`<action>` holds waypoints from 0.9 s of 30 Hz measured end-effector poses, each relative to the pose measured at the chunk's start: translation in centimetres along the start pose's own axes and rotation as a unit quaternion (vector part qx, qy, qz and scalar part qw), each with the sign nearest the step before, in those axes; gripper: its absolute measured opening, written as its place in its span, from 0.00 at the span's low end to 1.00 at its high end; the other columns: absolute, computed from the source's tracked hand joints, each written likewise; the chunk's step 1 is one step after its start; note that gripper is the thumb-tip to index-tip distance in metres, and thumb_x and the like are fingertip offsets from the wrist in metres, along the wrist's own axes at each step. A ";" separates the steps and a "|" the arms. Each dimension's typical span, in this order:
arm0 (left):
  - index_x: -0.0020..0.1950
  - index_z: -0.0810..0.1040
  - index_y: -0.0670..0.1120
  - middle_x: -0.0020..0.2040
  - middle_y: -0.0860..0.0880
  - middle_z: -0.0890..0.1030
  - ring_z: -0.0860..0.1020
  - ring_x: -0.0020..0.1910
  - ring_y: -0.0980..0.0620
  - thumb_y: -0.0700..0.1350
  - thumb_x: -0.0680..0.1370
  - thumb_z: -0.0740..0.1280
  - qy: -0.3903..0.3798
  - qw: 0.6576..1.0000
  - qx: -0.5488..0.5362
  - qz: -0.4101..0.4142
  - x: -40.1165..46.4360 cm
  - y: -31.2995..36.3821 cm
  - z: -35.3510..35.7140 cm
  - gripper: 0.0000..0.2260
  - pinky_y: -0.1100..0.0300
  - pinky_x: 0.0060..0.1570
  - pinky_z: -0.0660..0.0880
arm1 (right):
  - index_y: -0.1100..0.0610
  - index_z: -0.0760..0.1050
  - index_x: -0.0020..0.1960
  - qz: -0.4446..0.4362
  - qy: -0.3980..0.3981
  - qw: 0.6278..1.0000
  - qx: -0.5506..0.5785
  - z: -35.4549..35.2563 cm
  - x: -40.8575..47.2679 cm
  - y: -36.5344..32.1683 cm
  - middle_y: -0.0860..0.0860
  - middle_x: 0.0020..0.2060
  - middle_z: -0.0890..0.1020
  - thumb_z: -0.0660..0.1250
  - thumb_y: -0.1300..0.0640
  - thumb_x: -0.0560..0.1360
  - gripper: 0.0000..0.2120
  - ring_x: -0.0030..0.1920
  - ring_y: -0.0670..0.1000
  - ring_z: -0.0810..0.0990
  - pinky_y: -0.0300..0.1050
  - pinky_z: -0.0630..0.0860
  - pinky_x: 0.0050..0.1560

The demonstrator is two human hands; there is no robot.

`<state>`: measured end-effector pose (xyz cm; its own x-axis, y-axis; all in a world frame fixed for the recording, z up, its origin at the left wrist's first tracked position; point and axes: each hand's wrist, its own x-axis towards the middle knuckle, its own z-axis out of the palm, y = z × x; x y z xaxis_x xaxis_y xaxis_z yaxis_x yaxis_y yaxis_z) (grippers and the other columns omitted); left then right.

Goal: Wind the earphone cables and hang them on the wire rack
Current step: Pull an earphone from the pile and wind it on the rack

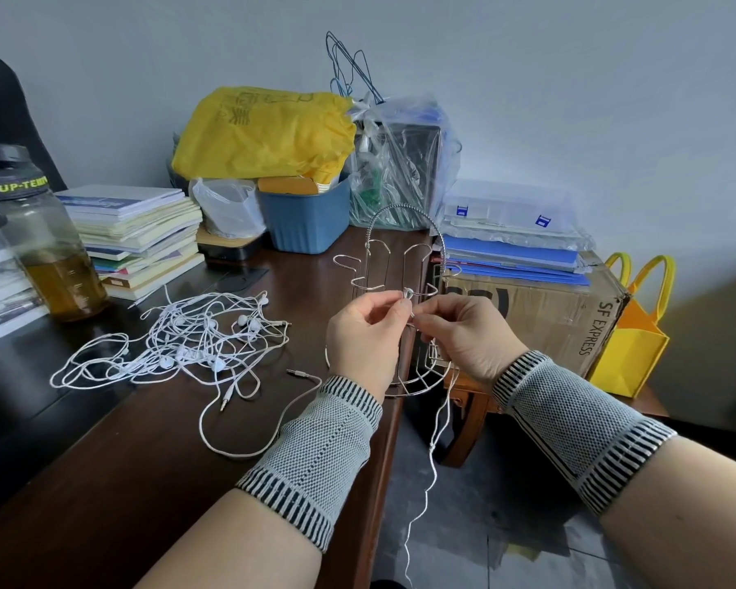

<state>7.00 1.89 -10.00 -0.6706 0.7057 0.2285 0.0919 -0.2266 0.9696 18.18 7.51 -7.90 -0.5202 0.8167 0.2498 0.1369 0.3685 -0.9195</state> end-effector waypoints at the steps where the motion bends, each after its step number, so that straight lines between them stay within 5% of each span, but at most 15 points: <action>1: 0.42 0.84 0.54 0.35 0.56 0.82 0.76 0.31 0.58 0.46 0.74 0.73 0.003 1.000 0.003 0.006 -0.1 0.0 0.1 0.03 0.57 0.35 0.74 | 0.57 0.80 0.40 -0.002 -0.001 1.000 -0.008 0.0 0.0 0.0 0.51 0.29 0.77 0.67 0.64 0.76 0.07 0.21 0.40 0.69 0.29 0.65 0.25; 4: 0.41 0.83 0.57 0.40 0.55 0.84 0.81 0.40 0.56 0.45 0.73 0.73 0.028 0.999 0.028 0.033 -0.1 0.0 0.4 0.06 0.52 0.43 0.81 | 0.57 0.81 0.41 0.003 0.000 1.000 -0.012 -0.1 0.0 0.1 0.51 0.29 0.77 0.67 0.63 0.76 0.06 0.21 0.40 0.69 0.30 0.65 0.25; 8: 0.52 0.85 0.52 0.47 0.56 0.85 0.81 0.48 0.59 0.47 0.75 0.72 0.049 0.995 0.075 0.052 -0.3 0.4 0.6 0.07 0.59 0.53 0.79 | 0.62 0.81 0.45 0.007 -0.002 1.000 -0.002 -0.5 0.0 0.0 0.51 0.29 0.77 0.67 0.63 0.76 0.05 0.22 0.40 0.70 0.29 0.66 0.24; 14: 0.59 0.83 0.47 0.51 0.54 0.84 0.82 0.51 0.59 0.47 0.76 0.72 0.038 0.999 0.035 0.013 -0.6 0.7 0.8 0.13 0.55 0.58 0.78 | 0.60 0.81 0.43 0.007 0.002 1.000 -0.009 -0.4 0.1 0.1 0.50 0.28 0.77 0.67 0.63 0.76 0.05 0.22 0.40 0.68 0.31 0.65 0.24; 16: 0.59 0.83 0.47 0.49 0.52 0.85 0.83 0.48 0.53 0.46 0.76 0.71 0.014 0.999 0.003 -0.029 -0.8 0.8 0.9 0.12 0.48 0.55 0.80 | 0.60 0.80 0.42 0.008 0.001 1.000 -0.004 -0.3 0.0 0.0 0.50 0.27 0.76 0.67 0.63 0.77 0.06 0.21 0.40 0.68 0.30 0.65 0.24; 19: 0.54 0.84 0.50 0.45 0.49 0.85 0.76 0.49 0.35 0.46 0.75 0.72 0.007 0.998 -0.034 -0.060 -0.7 0.6 1.0 0.08 0.50 0.30 0.78 | 0.58 0.80 0.40 0.006 0.002 1.000 0.000 -0.2 -0.2 0.1 0.49 0.26 0.76 0.68 0.62 0.76 0.07 0.22 0.41 0.67 0.32 0.65 0.25; 21: 0.52 0.85 0.49 0.43 0.47 0.84 0.76 0.43 0.33 0.46 0.75 0.73 0.011 0.998 -0.034 -0.057 -0.7 0.5 1.1 0.07 0.43 0.33 0.77 | 0.56 0.80 0.39 0.011 0.007 1.000 0.001 -0.3 -0.2 0.2 0.49 0.26 0.77 0.68 0.60 0.76 0.08 0.23 0.43 0.67 0.34 0.66 0.25; 23: 0.50 0.86 0.49 0.42 0.47 0.81 0.73 0.26 0.46 0.47 0.74 0.73 0.014 0.998 -0.025 -0.053 -0.6 0.3 1.2 0.06 0.38 0.37 0.76 | 0.56 0.80 0.38 0.017 0.012 1.000 -0.003 -0.5 -0.2 0.2 0.50 0.27 0.77 0.69 0.59 0.76 0.08 0.23 0.44 0.67 0.36 0.66 0.25; 25: 0.48 0.86 0.50 0.34 0.43 0.80 0.70 0.24 0.58 0.47 0.74 0.74 0.018 0.998 -0.026 -0.048 -0.6 0.2 1.2 0.05 0.52 0.25 0.72 | 0.56 0.80 0.36 0.019 0.013 1.000 -0.003 -0.6 -0.2 0.2 0.51 0.27 0.77 0.69 0.59 0.76 0.09 0.24 0.45 0.67 0.37 0.66 0.26; 27: 0.47 0.86 0.49 0.23 0.49 0.73 0.70 0.23 0.59 0.46 0.74 0.73 0.023 0.998 -0.030 -0.046 -0.5 0.1 1.1 0.04 0.62 0.25 0.67 | 0.58 0.79 0.36 0.023 0.012 0.999 -0.021 -0.9 -0.4 0.1 0.51 0.26 0.77 0.70 0.57 0.75 0.10 0.23 0.45 0.67 0.37 0.66 0.25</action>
<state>8.15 2.22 -9.88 -0.7072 0.6945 0.1327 -0.0155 -0.2028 0.9791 19.13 7.65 -7.86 -0.4921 0.8433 0.2160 0.1962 0.3492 -0.9163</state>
